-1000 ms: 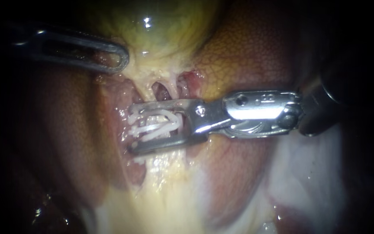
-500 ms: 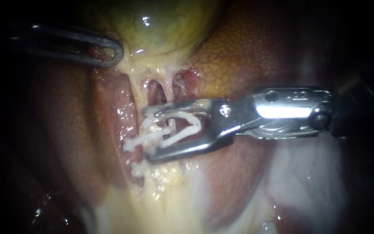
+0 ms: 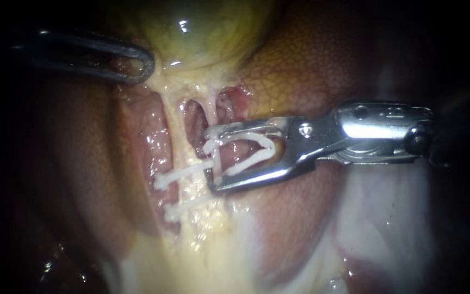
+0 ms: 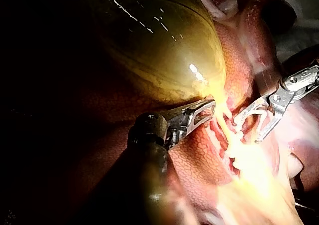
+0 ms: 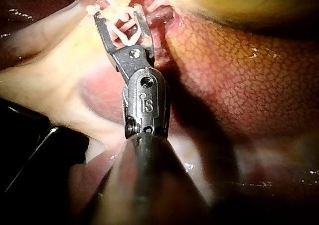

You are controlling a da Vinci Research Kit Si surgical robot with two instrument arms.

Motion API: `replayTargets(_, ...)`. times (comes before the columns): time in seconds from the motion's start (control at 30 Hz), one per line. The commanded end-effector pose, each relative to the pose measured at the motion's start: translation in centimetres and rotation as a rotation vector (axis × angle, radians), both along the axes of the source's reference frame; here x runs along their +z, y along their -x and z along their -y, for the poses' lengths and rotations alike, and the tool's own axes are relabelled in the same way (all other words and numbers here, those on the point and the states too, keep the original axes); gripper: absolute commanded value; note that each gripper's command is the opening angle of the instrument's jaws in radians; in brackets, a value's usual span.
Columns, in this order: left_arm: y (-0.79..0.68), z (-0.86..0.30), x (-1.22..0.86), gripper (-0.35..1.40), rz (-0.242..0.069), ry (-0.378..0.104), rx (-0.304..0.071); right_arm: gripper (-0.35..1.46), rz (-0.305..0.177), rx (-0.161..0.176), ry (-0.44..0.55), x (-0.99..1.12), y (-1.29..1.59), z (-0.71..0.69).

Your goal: Clipping third clip left tube

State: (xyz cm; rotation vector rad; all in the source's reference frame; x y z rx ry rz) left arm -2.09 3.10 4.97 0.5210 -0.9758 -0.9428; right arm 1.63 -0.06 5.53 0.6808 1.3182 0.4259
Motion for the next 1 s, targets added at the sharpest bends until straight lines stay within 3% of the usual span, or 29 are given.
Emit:
replayTargets(0.03, 0.0, 0.0, 0.0, -0.35, 0.0, 0.0, 0.0, 0.43, 0.0, -0.002, -0.004, 0.03, -0.01, 0.0)
replayTargets(0.37, 0.0, 0.0, 0.0, -0.35, 0.0, 0.0, 0.0, 0.43, 0.006, -0.006, -0.052, 0.3, -0.12, -0.05)
replayTargets(0.7, 0.0, 0.0, -0.01, -0.35, 0.0, 0.0, 0.0, 0.43, -0.007, -0.034, -0.082, 0.48, -0.31, -0.05)
replayTargets(1.0, 0.01, 0.0, 0.0, -0.35, 0.0, 0.0, -0.001, 0.43, -0.136, -0.044, -0.163, 0.48, -0.51, -0.12)
